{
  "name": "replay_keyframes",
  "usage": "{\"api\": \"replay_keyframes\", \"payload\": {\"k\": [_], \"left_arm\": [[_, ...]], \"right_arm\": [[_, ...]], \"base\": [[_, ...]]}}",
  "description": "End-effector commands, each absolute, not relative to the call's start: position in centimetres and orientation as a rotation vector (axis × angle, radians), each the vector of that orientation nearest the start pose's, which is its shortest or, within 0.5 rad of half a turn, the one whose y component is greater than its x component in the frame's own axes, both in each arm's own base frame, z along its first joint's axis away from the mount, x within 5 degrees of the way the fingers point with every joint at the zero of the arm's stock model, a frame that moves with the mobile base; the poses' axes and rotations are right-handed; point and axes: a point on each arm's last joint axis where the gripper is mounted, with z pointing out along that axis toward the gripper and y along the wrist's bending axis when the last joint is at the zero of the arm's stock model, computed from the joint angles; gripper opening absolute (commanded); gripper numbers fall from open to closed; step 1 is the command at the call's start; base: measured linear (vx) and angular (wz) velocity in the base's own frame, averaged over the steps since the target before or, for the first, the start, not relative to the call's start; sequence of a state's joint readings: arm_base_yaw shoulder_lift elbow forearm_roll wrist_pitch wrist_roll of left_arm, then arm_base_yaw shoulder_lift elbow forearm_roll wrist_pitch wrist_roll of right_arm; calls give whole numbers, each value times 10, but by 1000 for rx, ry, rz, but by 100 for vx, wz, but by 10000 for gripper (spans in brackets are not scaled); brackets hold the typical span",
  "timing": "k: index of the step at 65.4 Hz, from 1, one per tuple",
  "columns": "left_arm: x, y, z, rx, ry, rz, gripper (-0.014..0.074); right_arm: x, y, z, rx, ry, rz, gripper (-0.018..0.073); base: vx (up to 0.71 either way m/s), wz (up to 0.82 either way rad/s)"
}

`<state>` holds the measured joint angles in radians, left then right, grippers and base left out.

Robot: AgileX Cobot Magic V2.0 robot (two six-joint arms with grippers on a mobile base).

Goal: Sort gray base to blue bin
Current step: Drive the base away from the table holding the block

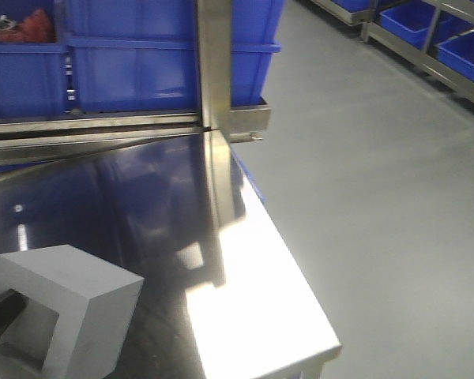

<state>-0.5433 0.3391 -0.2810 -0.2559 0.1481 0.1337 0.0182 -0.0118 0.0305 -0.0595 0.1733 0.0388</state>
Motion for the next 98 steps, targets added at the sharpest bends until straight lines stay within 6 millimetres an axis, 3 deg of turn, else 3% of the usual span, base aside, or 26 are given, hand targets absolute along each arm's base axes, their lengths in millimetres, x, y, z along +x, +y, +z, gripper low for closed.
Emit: {"api": "replay_keyframes", "payload": {"k": [1, 40, 98], "left_arm": [[74, -46, 292, 321, 1541, -557, -6], [74, -46, 292, 321, 1541, -557, -6], [74, -46, 292, 321, 1541, -557, -6]], "right_arm": [[56, 0, 190, -31, 1603, -19, -9], [56, 0, 190, -31, 1603, -19, -9], [56, 0, 190, -31, 1603, -19, -9]], "base": [[-8, -35], [-10, -45], [-7, -69]]}}
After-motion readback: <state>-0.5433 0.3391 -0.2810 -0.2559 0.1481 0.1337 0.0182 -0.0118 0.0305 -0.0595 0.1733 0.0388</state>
